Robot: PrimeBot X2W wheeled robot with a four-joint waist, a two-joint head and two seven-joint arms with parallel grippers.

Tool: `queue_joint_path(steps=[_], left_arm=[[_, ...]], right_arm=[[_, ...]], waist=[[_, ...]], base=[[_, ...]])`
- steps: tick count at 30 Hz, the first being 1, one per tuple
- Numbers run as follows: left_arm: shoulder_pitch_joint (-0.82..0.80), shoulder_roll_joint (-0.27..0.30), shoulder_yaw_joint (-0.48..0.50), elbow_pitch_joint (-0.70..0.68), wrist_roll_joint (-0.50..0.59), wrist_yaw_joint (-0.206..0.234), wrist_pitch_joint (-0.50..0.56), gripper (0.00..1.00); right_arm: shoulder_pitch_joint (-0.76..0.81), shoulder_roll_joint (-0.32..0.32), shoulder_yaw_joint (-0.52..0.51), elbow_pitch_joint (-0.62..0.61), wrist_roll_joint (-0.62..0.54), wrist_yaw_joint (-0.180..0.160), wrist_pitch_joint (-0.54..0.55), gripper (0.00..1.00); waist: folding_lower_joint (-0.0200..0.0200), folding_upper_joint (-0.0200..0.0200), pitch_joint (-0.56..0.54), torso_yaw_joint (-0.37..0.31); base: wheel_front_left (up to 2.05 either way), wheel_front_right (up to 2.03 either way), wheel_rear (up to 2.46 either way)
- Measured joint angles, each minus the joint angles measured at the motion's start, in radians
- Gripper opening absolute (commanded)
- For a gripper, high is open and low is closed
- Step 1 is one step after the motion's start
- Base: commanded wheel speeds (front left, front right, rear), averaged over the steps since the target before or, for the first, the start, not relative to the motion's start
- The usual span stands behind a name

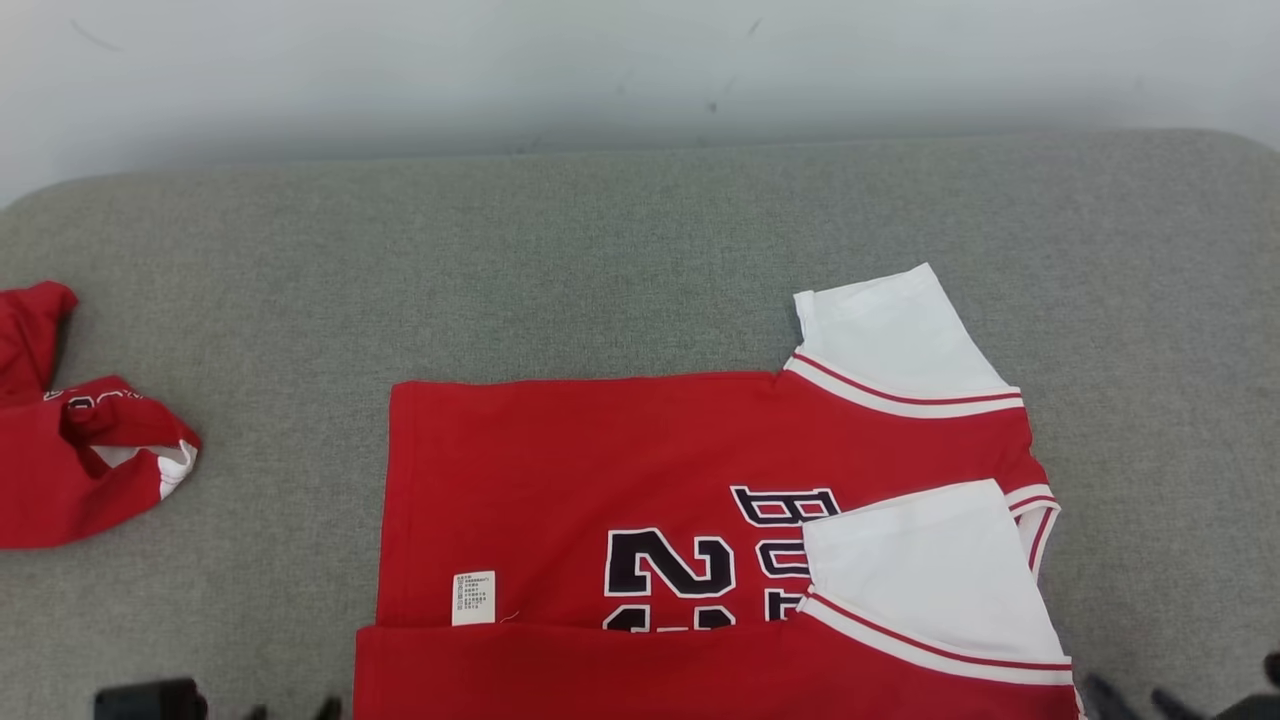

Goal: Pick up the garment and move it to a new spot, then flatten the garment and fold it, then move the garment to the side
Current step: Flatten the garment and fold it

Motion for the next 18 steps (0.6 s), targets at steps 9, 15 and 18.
queue_joint_path(steps=[9,15,18], left_arm=[[-0.114,-0.033,-0.018,-0.029,0.037,0.008,-0.098,1.00],[-0.169,-0.058,-0.007,-0.041,0.089,0.030,-0.197,1.00],[-0.197,-0.074,-0.002,-0.053,0.126,0.035,-0.266,1.00]], right_arm=[[-0.110,0.011,-0.048,0.004,-0.135,-0.001,-0.106,1.00],[-0.230,0.066,-0.058,0.015,-0.223,-0.001,-0.216,1.00],[-0.270,0.078,-0.050,0.031,-0.249,-0.001,-0.276,1.00]], waist=[[0.0000,0.0000,-0.044,-0.002],[0.0000,0.0000,-0.080,-0.012],[0.0000,0.0000,-0.096,-0.021]], base=[[0.00,0.00,0.00],[0.00,0.00,0.00],[0.00,0.00,0.00]])
